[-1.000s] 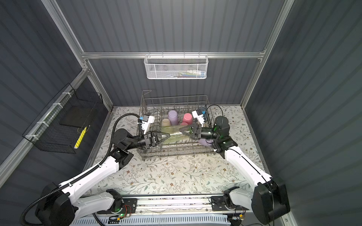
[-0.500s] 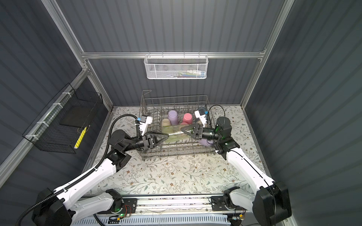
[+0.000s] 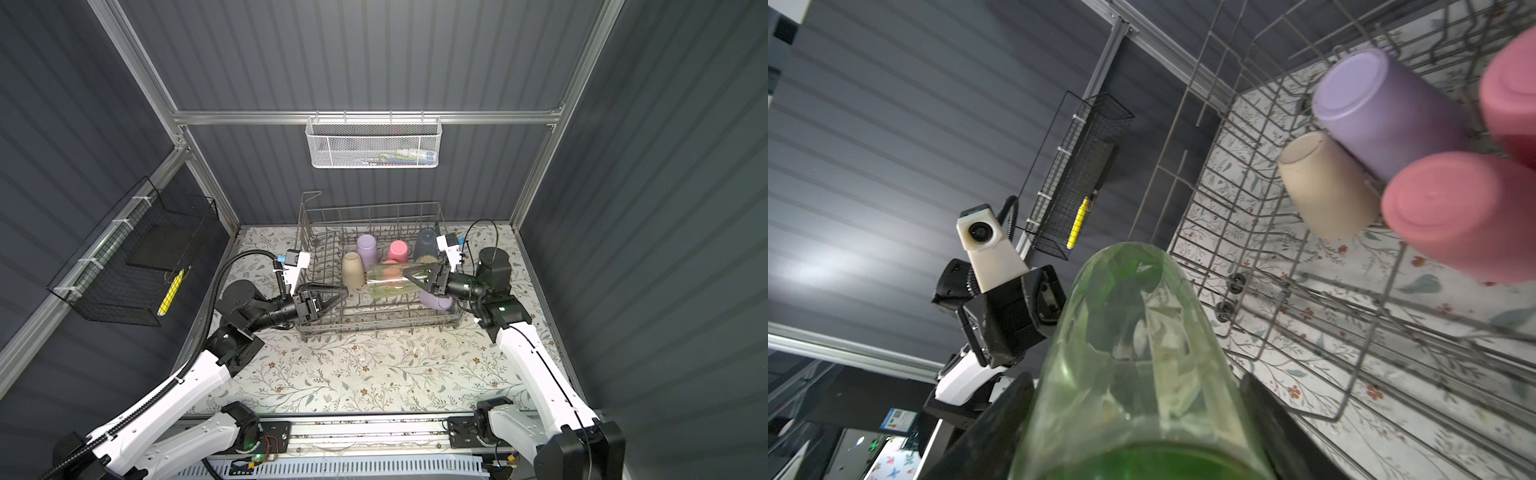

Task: Load the cups into the dish rack
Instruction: 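Open the left gripper off the rim while the right gripper pulls the glass away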

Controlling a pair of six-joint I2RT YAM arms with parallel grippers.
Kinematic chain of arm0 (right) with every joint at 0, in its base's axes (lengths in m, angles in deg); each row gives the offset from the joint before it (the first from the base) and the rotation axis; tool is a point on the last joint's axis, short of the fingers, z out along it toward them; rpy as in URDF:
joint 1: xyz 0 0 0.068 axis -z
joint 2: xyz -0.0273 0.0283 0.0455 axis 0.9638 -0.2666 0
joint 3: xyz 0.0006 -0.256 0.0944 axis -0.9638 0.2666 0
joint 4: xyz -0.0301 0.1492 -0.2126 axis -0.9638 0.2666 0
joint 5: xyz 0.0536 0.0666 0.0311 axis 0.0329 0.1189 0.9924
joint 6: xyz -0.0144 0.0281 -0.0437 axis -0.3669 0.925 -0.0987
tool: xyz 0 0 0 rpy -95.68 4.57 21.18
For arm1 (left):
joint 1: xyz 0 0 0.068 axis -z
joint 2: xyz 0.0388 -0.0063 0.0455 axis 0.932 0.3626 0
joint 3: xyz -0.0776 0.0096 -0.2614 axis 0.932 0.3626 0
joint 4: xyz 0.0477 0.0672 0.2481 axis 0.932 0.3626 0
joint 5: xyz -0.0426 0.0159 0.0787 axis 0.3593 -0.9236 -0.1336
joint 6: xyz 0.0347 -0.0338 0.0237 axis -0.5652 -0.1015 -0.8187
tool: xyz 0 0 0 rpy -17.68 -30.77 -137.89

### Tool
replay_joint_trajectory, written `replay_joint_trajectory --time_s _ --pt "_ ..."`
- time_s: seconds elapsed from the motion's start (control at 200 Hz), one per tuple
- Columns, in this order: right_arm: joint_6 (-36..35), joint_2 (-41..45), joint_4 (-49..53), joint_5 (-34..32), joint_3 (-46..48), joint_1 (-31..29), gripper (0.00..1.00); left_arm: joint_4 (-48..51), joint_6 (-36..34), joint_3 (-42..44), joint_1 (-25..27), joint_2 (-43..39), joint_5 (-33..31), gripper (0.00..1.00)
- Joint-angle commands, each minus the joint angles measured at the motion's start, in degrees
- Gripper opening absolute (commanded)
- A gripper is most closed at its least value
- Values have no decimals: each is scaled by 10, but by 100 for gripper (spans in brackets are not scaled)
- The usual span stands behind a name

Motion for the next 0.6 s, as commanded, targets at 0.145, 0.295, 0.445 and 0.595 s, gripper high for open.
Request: replay_joint_trajectory --time_s 0.145,0.295,0.445,0.595 --pt "-179 -8 248 -136 -85 7 24 128 -70 -38 -5 -34 -37 36" --pt "-223 -32 328 -215 -122 6 24 157 -90 -49 -5 -32 -42 36" --pt "-252 -78 363 -267 -154 -4 25 154 -96 -47 -5 -25 -41 36" --pt "-273 -123 393 -308 -195 -28 26 151 -102 -47 -5 -15 -39 36"
